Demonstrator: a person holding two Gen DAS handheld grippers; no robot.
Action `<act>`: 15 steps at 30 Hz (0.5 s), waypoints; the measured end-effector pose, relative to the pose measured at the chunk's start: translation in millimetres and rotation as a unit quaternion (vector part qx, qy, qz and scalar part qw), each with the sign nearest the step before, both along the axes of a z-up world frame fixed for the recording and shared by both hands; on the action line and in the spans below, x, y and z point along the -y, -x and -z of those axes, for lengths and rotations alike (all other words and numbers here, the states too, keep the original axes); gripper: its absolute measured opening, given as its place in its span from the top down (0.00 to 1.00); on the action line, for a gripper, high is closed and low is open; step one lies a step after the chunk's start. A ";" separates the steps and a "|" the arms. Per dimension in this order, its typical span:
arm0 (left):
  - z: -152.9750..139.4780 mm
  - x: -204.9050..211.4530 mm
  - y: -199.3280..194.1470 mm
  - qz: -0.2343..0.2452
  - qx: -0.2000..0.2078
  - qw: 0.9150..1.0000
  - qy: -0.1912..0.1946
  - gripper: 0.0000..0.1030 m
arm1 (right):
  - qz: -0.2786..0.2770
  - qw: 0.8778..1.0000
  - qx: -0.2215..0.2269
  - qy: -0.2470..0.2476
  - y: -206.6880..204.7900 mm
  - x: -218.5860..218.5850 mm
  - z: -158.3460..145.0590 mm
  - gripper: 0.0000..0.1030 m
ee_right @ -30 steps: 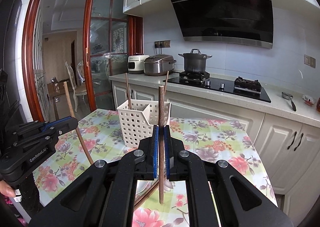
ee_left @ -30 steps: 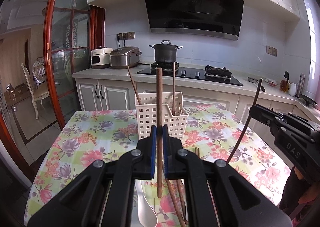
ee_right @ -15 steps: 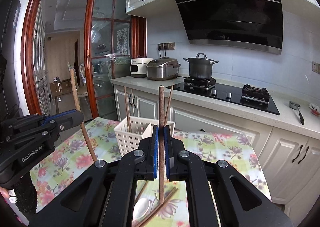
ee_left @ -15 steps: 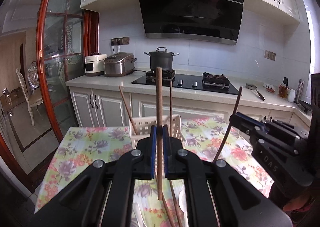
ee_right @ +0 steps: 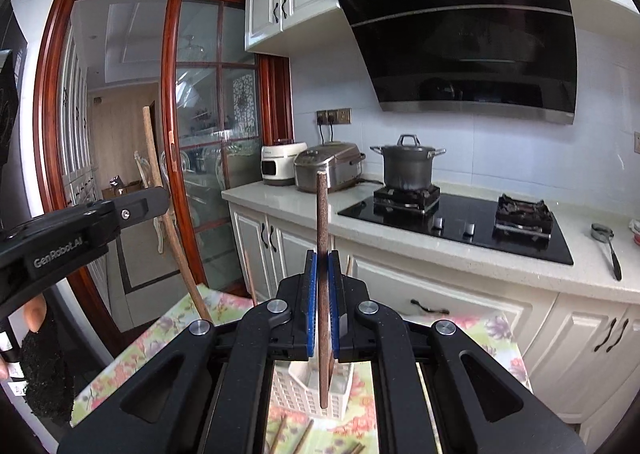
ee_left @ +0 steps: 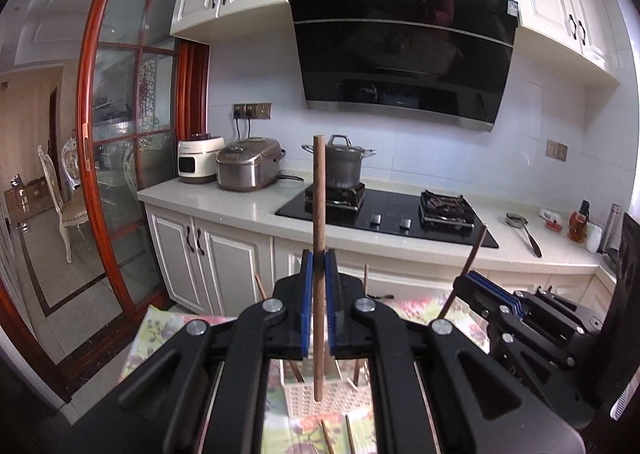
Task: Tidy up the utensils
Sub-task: 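Lower the chopsticks into the caddy and open both grippers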
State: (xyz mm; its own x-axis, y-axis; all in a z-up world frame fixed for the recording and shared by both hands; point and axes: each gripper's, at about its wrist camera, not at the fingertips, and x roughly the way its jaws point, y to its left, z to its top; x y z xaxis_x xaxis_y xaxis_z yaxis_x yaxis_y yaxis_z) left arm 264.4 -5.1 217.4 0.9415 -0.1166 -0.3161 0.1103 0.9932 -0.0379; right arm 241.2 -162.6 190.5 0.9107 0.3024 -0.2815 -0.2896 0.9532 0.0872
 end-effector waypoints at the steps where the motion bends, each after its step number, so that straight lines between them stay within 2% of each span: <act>1: -4.4 -1.9 -5.3 -0.004 0.003 1.000 0.001 0.94 | 0.000 1.000 0.002 -0.002 -4.3 -1.2 -3.5 0.94; 5: -7.5 -4.9 -27.5 -0.015 0.007 1.000 0.004 0.94 | 0.001 1.000 -0.005 -0.011 -26.1 -6.6 -3.4 0.94; 9: 2.6 -8.1 -52.0 -0.010 -0.011 1.000 0.015 0.94 | 0.000 1.000 -0.024 0.000 -46.4 -17.3 9.5 0.94; 15: 37.9 -6.9 -81.9 0.007 -0.069 0.998 0.010 0.94 | -0.022 0.996 -0.086 0.010 -79.1 -29.6 40.9 0.94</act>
